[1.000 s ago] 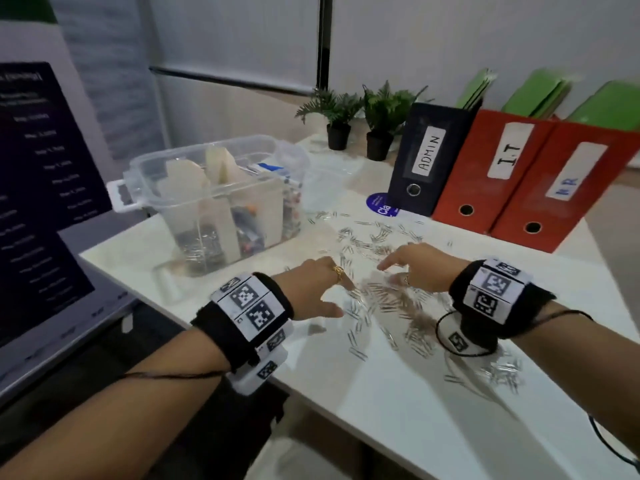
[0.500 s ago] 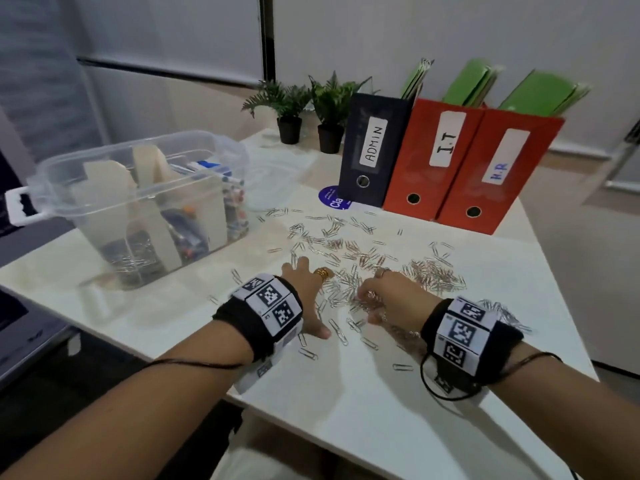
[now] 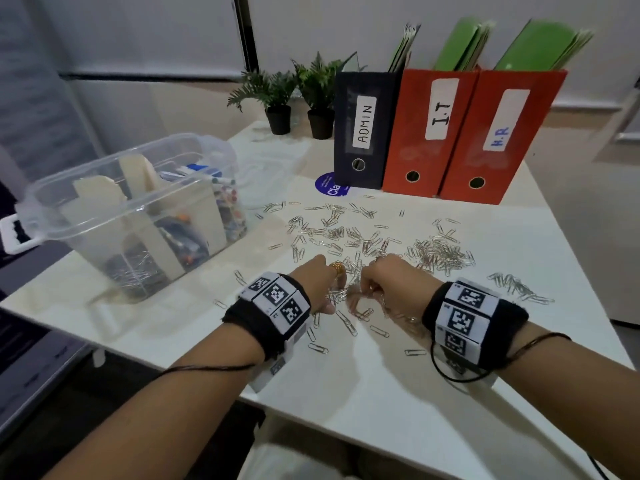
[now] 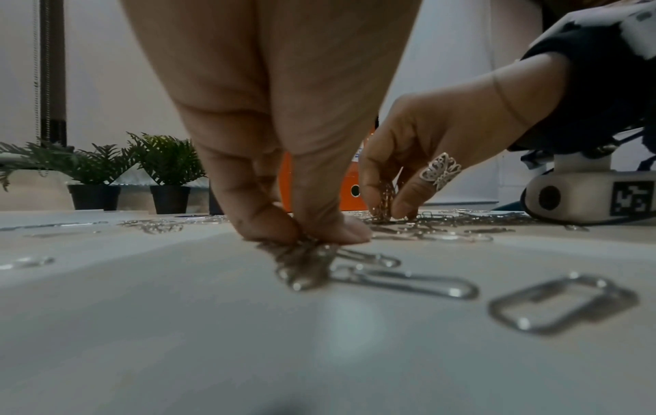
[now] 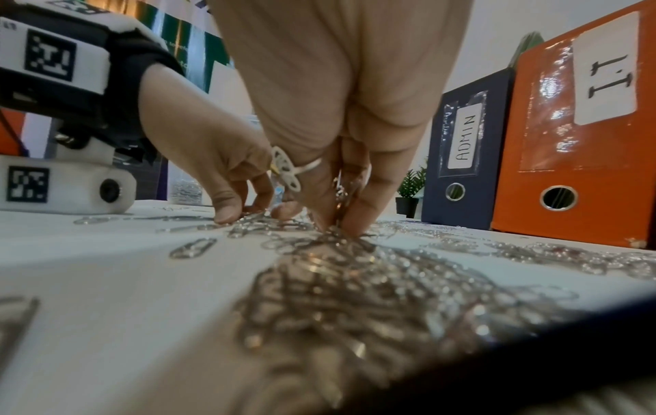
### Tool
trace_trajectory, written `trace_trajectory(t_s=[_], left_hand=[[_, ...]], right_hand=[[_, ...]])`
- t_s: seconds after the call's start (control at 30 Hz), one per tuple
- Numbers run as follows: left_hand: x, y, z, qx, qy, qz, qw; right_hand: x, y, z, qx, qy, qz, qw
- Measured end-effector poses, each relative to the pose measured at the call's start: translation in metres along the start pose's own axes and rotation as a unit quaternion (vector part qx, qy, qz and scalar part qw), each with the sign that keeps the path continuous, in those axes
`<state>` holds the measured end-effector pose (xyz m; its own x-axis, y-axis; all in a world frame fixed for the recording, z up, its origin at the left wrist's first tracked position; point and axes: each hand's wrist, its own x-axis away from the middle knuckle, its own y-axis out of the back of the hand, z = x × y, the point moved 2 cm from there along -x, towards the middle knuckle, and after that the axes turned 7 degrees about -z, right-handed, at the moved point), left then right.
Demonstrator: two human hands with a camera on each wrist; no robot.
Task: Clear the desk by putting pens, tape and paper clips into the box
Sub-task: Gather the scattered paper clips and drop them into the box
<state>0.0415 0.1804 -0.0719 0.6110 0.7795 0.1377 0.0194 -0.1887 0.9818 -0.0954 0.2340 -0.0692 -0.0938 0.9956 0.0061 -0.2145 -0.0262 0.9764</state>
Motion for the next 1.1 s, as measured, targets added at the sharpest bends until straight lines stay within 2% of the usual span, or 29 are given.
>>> trace_trajectory(t_s=[0.2, 0.43, 0.5, 0.6, 0.73, 0.87, 0.93, 1.0, 1.1], left_hand=[[0.003, 0.006, -0.002, 0.017, -0.043, -0.005, 0.999], [0.013, 0.012, 0.003, 0.015, -0.052, -0.037, 0.998], [0.015, 0.016, 0.006, 0.026, -0.042, -0.068, 0.996], [0.023, 0.031, 0.017, 0.063, -0.006, -0.151, 0.987], [0.045, 0.07, 0.048, 0.102, 0.061, -0.291, 0.949], [0.086, 0.131, 0.101, 0.078, 0.143, -0.44, 0.883], [0.106, 0.15, 0.132, 0.058, 0.177, -0.489, 0.852], [0.122, 0.158, 0.163, 0.031, 0.229, -0.507, 0.83], [0.128, 0.157, 0.195, -0.051, 0.28, -0.474, 0.833]], right_hand=[[-0.007, 0.002, -0.009, -0.009, -0.013, -0.015, 1.0], [-0.004, 0.011, -0.005, -0.036, -0.006, -0.043, 0.998], [-0.004, 0.014, -0.002, -0.045, 0.003, -0.051, 0.998], [-0.002, 0.022, 0.004, -0.068, 0.016, -0.062, 0.996], [-0.006, 0.037, 0.022, -0.088, 0.047, -0.089, 0.991], [-0.026, 0.057, 0.061, -0.091, 0.106, -0.103, 0.985], [-0.036, 0.065, 0.082, -0.093, 0.136, -0.109, 0.98], [-0.049, 0.071, 0.107, -0.097, 0.164, -0.121, 0.974], [-0.072, 0.083, 0.147, -0.117, 0.208, -0.146, 0.96]])
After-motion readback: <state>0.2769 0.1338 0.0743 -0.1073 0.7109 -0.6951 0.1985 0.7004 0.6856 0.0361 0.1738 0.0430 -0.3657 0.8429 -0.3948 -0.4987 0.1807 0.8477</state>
